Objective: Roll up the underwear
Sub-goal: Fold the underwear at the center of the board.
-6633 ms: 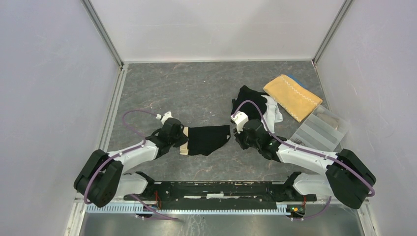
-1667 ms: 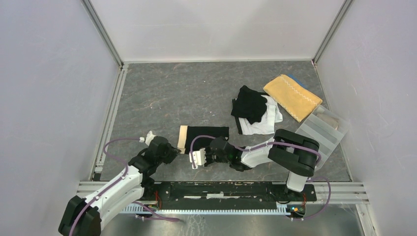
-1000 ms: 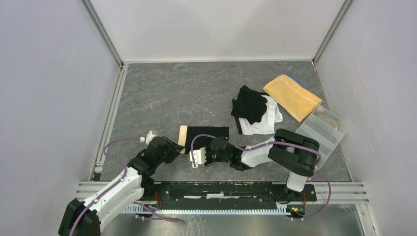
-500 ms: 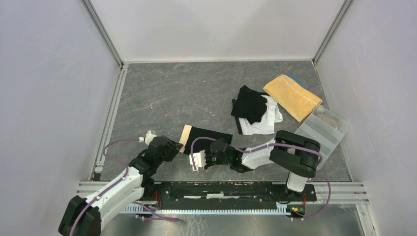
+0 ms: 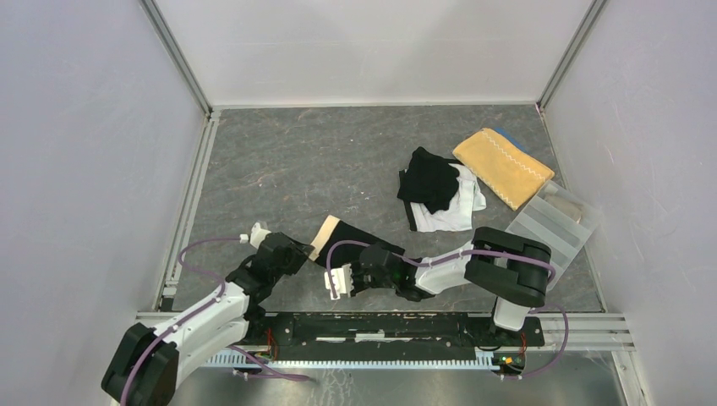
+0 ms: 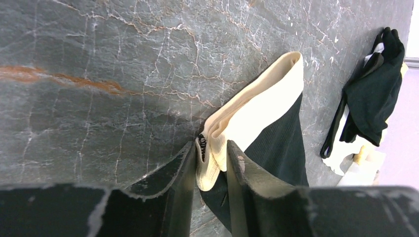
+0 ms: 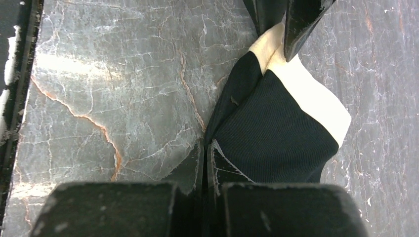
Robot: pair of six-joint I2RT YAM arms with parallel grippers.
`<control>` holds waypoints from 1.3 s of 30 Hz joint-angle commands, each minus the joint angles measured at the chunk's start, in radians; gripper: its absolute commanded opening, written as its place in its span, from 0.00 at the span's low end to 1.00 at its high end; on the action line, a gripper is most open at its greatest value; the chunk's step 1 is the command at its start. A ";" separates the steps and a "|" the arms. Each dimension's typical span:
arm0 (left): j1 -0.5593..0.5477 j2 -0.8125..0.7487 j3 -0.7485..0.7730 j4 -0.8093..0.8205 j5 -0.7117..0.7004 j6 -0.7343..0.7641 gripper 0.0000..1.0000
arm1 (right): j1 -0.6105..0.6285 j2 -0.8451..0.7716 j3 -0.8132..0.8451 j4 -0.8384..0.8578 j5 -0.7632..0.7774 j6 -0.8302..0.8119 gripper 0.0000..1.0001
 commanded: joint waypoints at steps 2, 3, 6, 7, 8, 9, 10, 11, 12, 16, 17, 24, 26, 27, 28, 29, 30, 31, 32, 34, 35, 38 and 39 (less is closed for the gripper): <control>0.002 0.052 -0.037 -0.015 -0.037 0.021 0.31 | 0.019 -0.010 -0.010 -0.072 -0.043 0.027 0.00; 0.002 0.054 -0.037 -0.010 -0.036 0.027 0.28 | 0.019 -0.010 -0.011 -0.072 -0.045 0.028 0.00; 0.002 0.063 -0.035 0.000 -0.042 0.044 0.18 | 0.021 -0.014 -0.014 -0.069 -0.051 0.034 0.00; 0.002 0.062 -0.034 0.003 -0.044 0.051 0.16 | 0.023 -0.015 -0.015 -0.068 -0.053 0.037 0.00; 0.003 0.062 -0.032 0.004 -0.048 0.055 0.13 | 0.025 -0.016 -0.016 -0.065 -0.055 0.041 0.00; 0.003 0.061 -0.028 0.003 -0.051 0.062 0.09 | 0.026 -0.018 -0.018 -0.060 -0.057 0.047 0.00; 0.003 0.060 -0.024 -0.001 -0.055 0.068 0.07 | 0.029 -0.018 -0.019 -0.055 -0.059 0.052 0.00; 0.003 0.057 -0.016 -0.010 -0.058 0.075 0.04 | 0.031 -0.020 -0.020 -0.048 -0.062 0.061 0.00; 0.003 0.053 -0.006 -0.025 -0.062 0.083 0.02 | 0.033 -0.021 -0.021 -0.042 -0.064 0.071 0.00; 0.002 0.009 0.053 -0.150 -0.096 0.122 0.02 | 0.041 -0.044 -0.019 -0.015 -0.075 0.144 0.00; 0.003 -0.009 0.071 -0.191 -0.103 0.129 0.02 | 0.043 -0.051 -0.017 -0.011 -0.079 0.168 0.00; 0.003 -0.100 0.196 -0.436 -0.163 0.159 0.02 | 0.072 -0.066 0.052 -0.098 -0.011 0.288 0.00; 0.003 -0.104 0.230 -0.474 -0.173 0.171 0.02 | 0.075 -0.080 0.056 -0.097 -0.007 0.329 0.00; 0.003 -0.101 0.246 -0.492 -0.174 0.178 0.02 | 0.076 -0.087 0.058 -0.096 -0.008 0.349 0.00; 0.003 -0.096 0.260 -0.506 -0.175 0.185 0.02 | 0.077 -0.097 0.059 -0.095 -0.013 0.365 0.00; 0.003 -0.090 0.277 -0.521 -0.175 0.193 0.02 | 0.076 -0.102 0.062 -0.095 -0.020 0.383 0.00; 0.003 -0.083 0.293 -0.535 -0.174 0.203 0.02 | 0.076 -0.109 0.065 -0.095 -0.027 0.397 0.00; 0.003 -0.077 0.307 -0.546 -0.175 0.212 0.02 | 0.076 -0.114 0.068 -0.095 -0.029 0.414 0.00; 0.003 -0.073 0.322 -0.551 -0.175 0.223 0.02 | 0.076 -0.118 0.070 -0.096 -0.022 0.433 0.00; 0.003 -0.061 0.354 -0.562 -0.176 0.247 0.02 | 0.076 -0.124 0.075 -0.105 -0.008 0.454 0.00; 0.003 -0.053 0.369 -0.563 -0.177 0.257 0.02 | 0.074 -0.125 0.076 -0.109 0.000 0.465 0.00; 0.003 -0.014 0.410 -0.563 -0.185 0.277 0.02 | 0.073 -0.124 0.086 -0.125 0.012 0.489 0.00; 0.003 0.000 0.422 -0.560 -0.187 0.283 0.02 | 0.071 -0.125 0.086 -0.125 0.023 0.499 0.00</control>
